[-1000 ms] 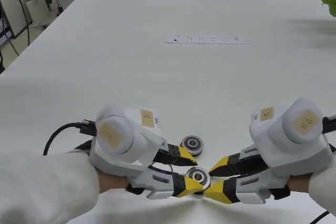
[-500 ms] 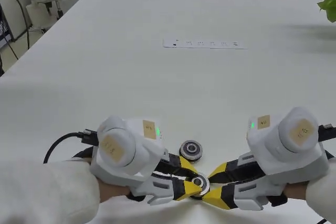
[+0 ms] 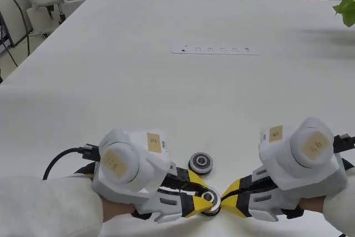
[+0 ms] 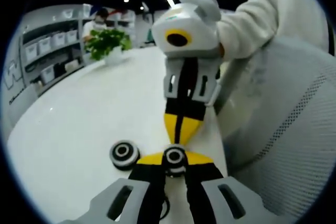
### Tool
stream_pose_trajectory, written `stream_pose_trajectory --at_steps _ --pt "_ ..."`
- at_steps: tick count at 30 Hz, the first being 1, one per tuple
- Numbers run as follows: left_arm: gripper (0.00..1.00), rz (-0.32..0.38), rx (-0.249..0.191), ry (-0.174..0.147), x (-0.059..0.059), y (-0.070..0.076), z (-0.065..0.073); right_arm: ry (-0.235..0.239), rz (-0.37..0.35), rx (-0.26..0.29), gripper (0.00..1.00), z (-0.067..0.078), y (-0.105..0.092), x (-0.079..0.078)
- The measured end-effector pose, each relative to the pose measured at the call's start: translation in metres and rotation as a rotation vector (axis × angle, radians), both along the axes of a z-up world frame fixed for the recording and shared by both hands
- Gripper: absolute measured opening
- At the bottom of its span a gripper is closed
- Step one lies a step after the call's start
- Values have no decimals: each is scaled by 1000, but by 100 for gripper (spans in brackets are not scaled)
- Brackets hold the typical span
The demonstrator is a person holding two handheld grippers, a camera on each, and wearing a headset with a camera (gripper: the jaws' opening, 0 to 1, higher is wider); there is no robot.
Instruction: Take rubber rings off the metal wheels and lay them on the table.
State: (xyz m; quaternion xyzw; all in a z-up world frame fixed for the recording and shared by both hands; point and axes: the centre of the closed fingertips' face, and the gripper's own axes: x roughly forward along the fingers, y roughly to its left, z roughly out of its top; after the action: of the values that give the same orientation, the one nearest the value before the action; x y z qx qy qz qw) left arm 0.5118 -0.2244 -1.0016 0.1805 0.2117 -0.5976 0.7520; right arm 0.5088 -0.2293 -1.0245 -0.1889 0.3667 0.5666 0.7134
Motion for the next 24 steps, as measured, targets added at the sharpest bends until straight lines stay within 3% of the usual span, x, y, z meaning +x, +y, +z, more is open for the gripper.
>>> stream_pose_trajectory --at_steps 8,12,15,16,17,21,22,24 --pt "14 4 -14 -2 0 0 0 46 -48 29 0 5 -3 3" --pt "14 4 -17 -2 0 0 1 118 -115 67 0 8 -4 4" --pt "14 7 -17 -2 1 0 1 113 -115 69 0 10 -4 4" --pt "14 8 -16 -3 1 1 1 127 -131 97 0 14 0 5" --pt "14 8 -14 -6 1 1 1 134 -140 83 0 13 -2 5" --pt "14 9 -13 -6 1 1 0 152 -166 115 0 17 0 6" --pt "14 9 -13 -6 1 1 0 194 -194 129 0 18 2 3" --pt "14 6 -12 -11 1 1 0 172 -178 123 0 17 2 5"
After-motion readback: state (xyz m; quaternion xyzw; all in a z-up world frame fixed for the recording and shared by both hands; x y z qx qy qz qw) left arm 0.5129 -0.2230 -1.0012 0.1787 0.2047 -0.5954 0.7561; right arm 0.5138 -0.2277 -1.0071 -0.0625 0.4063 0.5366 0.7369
